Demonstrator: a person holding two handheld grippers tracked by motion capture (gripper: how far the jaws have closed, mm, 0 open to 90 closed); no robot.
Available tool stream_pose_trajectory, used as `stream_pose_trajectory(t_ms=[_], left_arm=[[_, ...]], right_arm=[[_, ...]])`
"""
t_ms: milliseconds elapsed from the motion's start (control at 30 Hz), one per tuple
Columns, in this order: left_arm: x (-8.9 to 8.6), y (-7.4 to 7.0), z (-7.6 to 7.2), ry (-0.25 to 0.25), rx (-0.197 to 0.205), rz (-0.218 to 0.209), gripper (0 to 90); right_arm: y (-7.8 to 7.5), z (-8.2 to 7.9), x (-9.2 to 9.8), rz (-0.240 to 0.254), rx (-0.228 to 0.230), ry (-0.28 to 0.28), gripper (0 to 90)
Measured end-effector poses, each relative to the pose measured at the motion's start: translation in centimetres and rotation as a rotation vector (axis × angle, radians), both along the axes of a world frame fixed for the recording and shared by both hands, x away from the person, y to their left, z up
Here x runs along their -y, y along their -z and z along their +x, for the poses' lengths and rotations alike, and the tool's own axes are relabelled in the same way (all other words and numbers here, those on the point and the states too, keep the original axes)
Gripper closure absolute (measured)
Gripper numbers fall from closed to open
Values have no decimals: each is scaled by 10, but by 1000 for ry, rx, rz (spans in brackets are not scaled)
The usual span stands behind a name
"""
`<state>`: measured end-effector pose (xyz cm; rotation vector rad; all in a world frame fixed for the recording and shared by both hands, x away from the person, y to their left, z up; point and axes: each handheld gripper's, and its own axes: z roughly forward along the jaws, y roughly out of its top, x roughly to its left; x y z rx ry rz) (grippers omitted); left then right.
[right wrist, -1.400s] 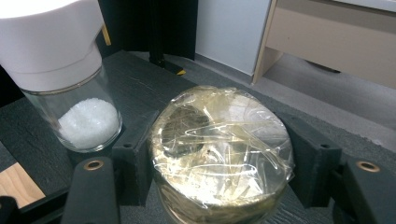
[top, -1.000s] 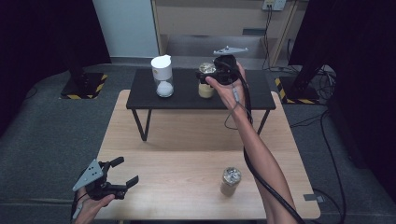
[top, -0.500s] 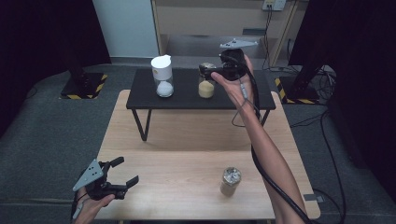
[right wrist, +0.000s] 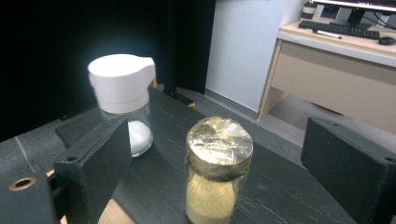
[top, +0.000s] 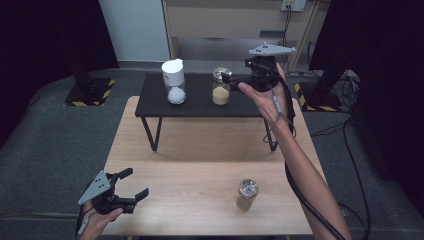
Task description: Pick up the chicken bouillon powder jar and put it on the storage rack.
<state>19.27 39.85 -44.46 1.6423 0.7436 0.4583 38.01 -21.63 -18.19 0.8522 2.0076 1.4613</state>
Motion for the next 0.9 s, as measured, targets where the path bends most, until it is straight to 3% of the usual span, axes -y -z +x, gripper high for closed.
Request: stream_pose_trajectory(t_ms=[900], left_arm=[[1,0,-3,-22,22,0,21]], right_arm=[[28,-69,61,37,33,-114,65]])
